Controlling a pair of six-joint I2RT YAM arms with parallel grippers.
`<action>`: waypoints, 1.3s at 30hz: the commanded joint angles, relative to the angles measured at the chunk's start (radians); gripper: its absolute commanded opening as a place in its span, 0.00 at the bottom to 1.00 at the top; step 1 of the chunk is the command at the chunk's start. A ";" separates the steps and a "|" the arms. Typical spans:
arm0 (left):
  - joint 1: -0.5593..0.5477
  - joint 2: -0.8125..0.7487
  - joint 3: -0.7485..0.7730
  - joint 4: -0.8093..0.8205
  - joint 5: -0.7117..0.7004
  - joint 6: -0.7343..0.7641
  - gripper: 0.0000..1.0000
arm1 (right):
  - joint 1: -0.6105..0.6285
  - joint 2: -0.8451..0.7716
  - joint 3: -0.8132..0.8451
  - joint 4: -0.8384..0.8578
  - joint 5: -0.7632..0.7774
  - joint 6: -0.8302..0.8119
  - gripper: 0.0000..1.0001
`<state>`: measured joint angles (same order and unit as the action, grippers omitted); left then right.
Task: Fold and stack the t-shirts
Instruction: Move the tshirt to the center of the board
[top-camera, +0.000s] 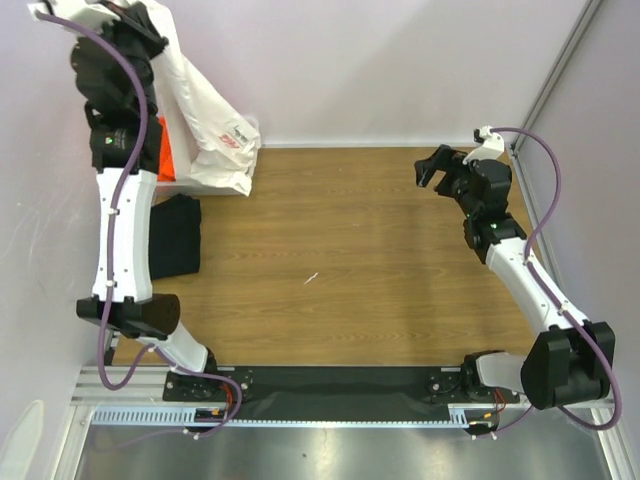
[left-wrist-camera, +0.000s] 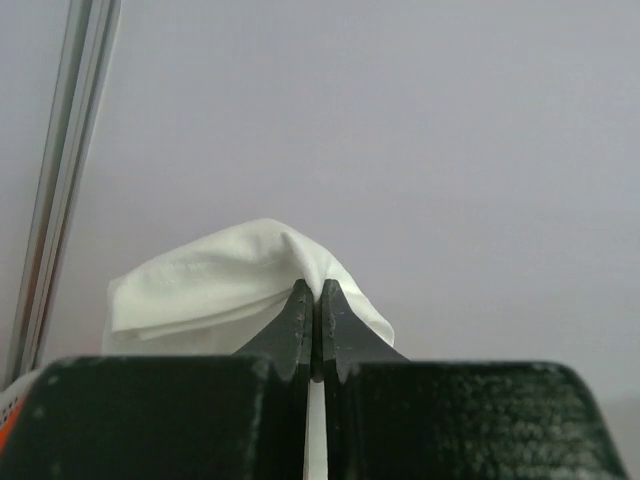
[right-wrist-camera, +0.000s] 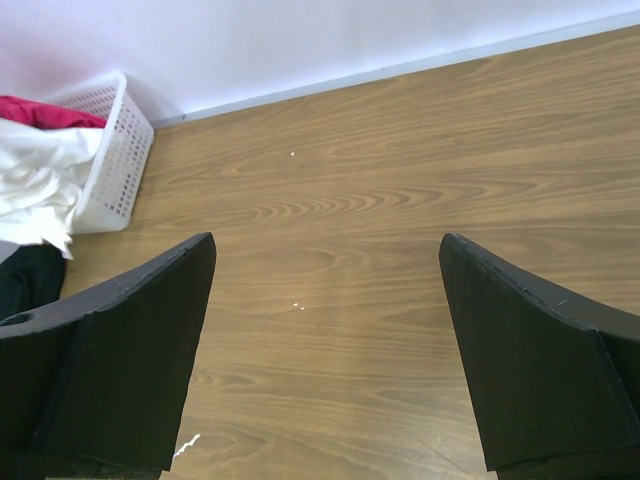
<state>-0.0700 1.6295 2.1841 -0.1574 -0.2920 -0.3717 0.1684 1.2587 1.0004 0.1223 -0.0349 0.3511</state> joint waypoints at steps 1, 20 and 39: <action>-0.031 -0.004 0.158 0.052 0.033 0.037 0.00 | 0.003 -0.054 -0.011 0.011 0.004 0.009 1.00; -0.454 -0.261 0.045 0.035 0.084 0.270 0.00 | 0.034 -0.300 -0.101 -0.013 -0.121 -0.119 1.00; -0.599 -0.526 -0.279 -0.004 -0.099 0.307 0.00 | 0.155 -0.410 -0.135 -0.096 -0.235 -0.234 1.00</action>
<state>-0.6483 1.1580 1.9030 -0.1925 -0.3939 -0.0536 0.2905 0.8421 0.8639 0.0090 -0.2329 0.1669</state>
